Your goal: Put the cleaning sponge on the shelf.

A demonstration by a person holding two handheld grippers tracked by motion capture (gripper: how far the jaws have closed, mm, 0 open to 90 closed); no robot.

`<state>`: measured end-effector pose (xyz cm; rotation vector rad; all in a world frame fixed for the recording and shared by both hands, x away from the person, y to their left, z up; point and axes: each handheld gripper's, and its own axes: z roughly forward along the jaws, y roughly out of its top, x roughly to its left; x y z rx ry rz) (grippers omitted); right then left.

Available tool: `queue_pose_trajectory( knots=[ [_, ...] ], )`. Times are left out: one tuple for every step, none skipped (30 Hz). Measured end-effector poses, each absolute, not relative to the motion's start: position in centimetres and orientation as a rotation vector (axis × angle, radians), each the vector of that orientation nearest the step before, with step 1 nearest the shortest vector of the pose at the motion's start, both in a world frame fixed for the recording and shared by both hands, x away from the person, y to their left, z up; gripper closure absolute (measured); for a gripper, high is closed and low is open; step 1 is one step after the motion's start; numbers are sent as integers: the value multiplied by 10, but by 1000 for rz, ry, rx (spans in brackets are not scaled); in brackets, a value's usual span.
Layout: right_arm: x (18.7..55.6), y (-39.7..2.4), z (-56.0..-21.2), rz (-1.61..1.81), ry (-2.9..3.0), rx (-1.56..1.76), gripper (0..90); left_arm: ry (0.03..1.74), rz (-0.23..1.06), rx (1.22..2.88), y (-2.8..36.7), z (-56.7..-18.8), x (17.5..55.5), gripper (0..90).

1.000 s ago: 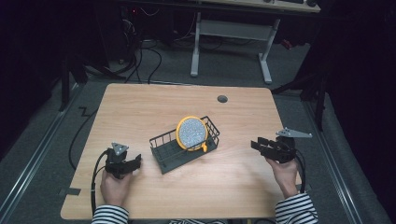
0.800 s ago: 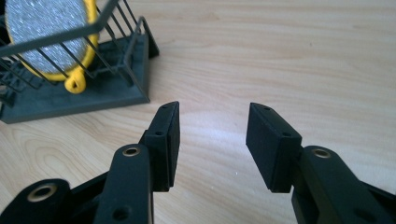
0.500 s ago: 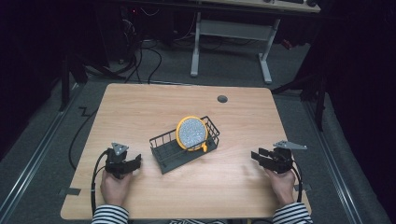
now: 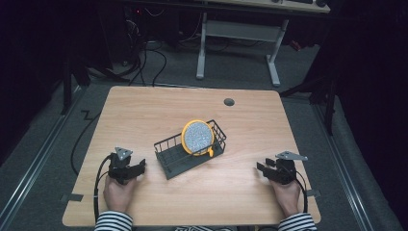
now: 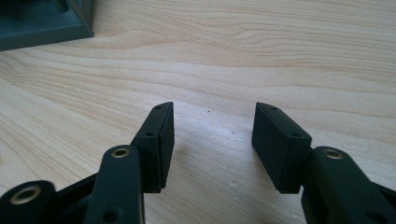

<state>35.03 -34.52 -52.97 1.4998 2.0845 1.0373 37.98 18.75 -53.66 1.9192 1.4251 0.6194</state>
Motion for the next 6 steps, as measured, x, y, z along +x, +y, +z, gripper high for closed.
queue_pose_trajectory(
  knots=[
    [350,-345,-530,1037,2087,1497,479,1425,620,1920,188,-537,380,298],
    [350,-344,-530,1032,2090,1492,469,1426,620,1920,187,-537,380,298],
    [350,-342,-530,1019,2095,1481,463,1427,620,1918,187,-537,380,298],
    [350,-341,-530,1002,2097,1464,459,1426,620,1920,187,-537,380,297],
    [349,-339,-530,981,2100,1452,457,1426,620,1920,187,-537,380,297],
    [349,-337,-530,964,2099,1439,454,1426,620,1918,187,-537,380,297]
  ],
)
